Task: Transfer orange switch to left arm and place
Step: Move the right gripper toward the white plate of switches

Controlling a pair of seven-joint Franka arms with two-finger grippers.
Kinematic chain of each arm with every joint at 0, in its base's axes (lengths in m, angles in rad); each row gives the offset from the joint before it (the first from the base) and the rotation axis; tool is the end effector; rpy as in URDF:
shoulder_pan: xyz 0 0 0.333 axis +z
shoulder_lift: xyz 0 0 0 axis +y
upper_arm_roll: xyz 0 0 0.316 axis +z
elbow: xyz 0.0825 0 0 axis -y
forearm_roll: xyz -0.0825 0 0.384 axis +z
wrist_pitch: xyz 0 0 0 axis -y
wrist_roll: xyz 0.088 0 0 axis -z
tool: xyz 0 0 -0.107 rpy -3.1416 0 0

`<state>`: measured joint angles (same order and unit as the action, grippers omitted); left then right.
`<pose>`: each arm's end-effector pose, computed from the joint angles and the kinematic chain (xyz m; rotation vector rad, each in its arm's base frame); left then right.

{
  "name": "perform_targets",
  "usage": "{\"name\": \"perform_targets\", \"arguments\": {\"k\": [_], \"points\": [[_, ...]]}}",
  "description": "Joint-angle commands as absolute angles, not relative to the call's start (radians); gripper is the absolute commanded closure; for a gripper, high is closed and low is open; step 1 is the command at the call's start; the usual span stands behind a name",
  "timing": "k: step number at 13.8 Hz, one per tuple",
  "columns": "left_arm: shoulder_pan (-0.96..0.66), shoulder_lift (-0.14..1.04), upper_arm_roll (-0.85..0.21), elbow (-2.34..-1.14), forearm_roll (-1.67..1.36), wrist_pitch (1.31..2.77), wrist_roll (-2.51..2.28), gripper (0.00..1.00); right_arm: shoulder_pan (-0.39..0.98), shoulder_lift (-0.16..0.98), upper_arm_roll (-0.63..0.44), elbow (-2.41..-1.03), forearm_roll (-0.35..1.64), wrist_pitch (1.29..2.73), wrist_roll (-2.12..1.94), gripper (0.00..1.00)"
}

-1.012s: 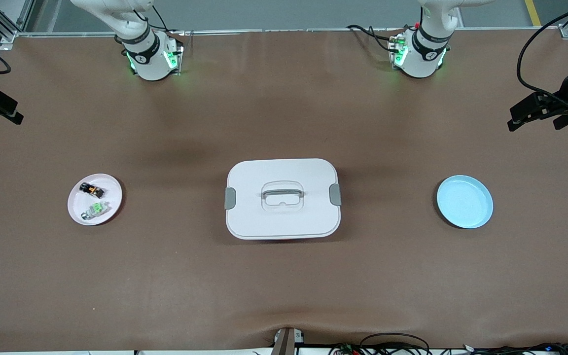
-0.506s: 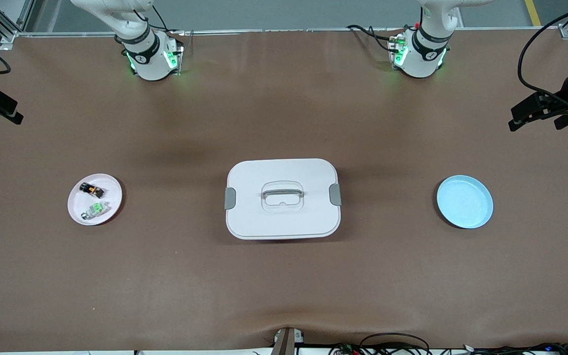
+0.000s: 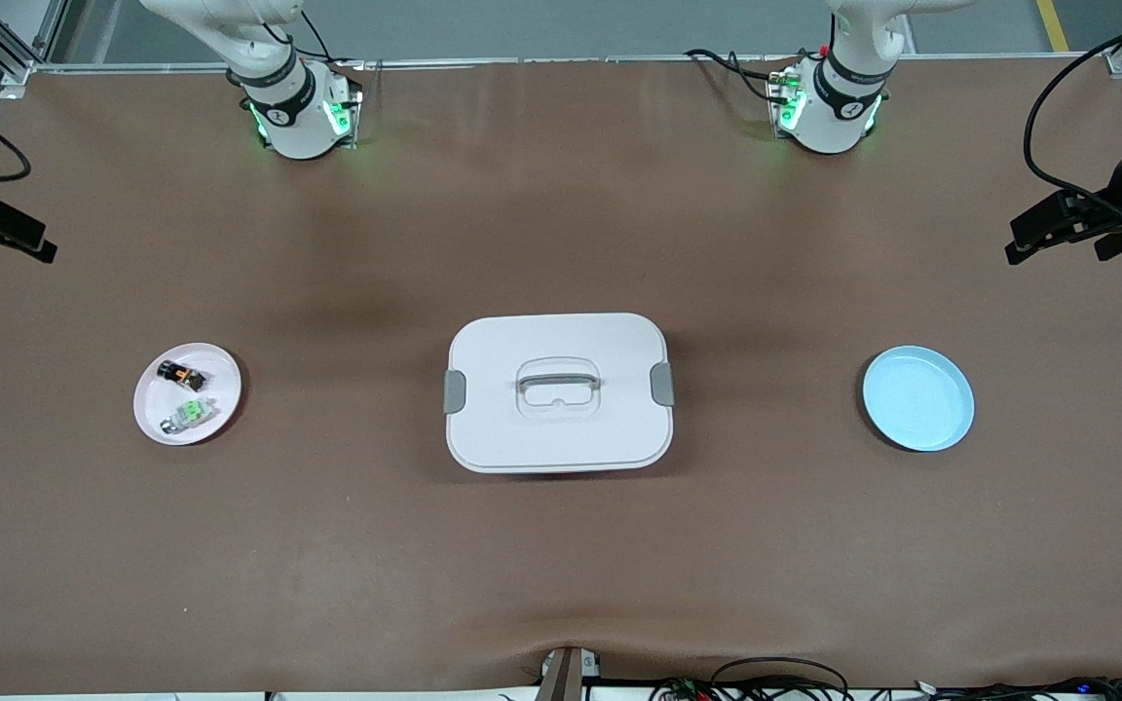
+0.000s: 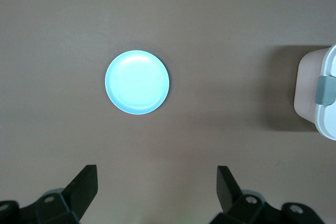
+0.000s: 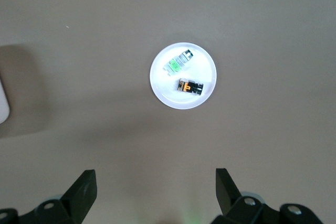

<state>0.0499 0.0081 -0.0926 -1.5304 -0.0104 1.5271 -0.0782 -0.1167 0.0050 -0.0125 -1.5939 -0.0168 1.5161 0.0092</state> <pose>0.5524 -0.0245 0.6352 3.1306 0.0550 -0.0188 0.5443 -0.0726 0.6064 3.1195 -0.2166 -0.1309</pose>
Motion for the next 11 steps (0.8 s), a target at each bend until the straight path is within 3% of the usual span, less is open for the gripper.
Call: {"name": "perform_targets", "arguments": {"k": [1, 11], "points": [[0.044, 0.017, -0.1, -1.509, 0.008, 1.508, -0.081, 0.0, -0.143, 0.057, -0.005, -1.591, -0.063, 1.522, 0.012, 0.0], [0.041, 0.018, -0.1, -1.514, 0.009, 1.508, -0.081, 0.0, -0.189, 0.066, -0.006, -1.905, -0.11, 1.906, 0.014, 0.0]]}}
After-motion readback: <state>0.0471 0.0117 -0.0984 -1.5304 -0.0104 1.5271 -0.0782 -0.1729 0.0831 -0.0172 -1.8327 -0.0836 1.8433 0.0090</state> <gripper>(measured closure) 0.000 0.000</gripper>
